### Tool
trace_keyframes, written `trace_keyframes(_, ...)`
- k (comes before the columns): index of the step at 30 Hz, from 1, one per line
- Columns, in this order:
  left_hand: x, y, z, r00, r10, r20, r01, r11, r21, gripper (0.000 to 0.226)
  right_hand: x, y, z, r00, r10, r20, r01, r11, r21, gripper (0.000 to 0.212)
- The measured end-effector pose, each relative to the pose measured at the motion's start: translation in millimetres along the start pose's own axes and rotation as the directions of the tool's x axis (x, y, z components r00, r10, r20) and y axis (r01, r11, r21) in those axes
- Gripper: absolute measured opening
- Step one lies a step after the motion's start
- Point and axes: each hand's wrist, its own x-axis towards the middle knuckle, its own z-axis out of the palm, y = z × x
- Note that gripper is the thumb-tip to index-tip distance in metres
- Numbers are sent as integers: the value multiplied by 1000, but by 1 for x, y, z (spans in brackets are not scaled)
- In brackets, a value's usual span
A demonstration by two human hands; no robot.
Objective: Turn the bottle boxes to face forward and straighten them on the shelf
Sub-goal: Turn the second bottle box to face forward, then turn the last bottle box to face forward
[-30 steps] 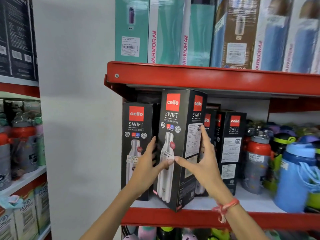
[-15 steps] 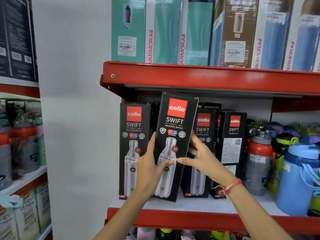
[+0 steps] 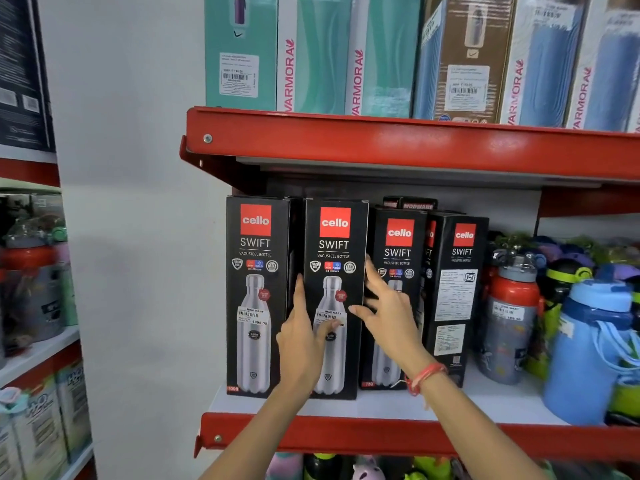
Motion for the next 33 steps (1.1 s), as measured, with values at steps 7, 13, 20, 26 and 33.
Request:
trace_keyframes(7,-15,11,4,960,262,-95,-241,952,191,84,-17,16,-20,848,-95,-522,104,995,-12,21)
trace_keyframes(13,-17,28,36,844,536,-15,-519,824,225,46,-8,56,-47,713,135,-688,-356,915,-189,85)
trace_keyframes(20,-23,51,91,917,394,55,-397,917,46,29,1,95,-79,845,278,-457,-337,940,-50,111)
trace_keyframes(26,-25,73,109,950,309,52,-308,951,-31,33,-9,94,-124,897,204,-392,-213,977,22,103)
trace_keyframes(33,-25,105,116,907,143,397,-37,964,-263,86,-15,92,-188,978,184,-98,-151,948,282,108)
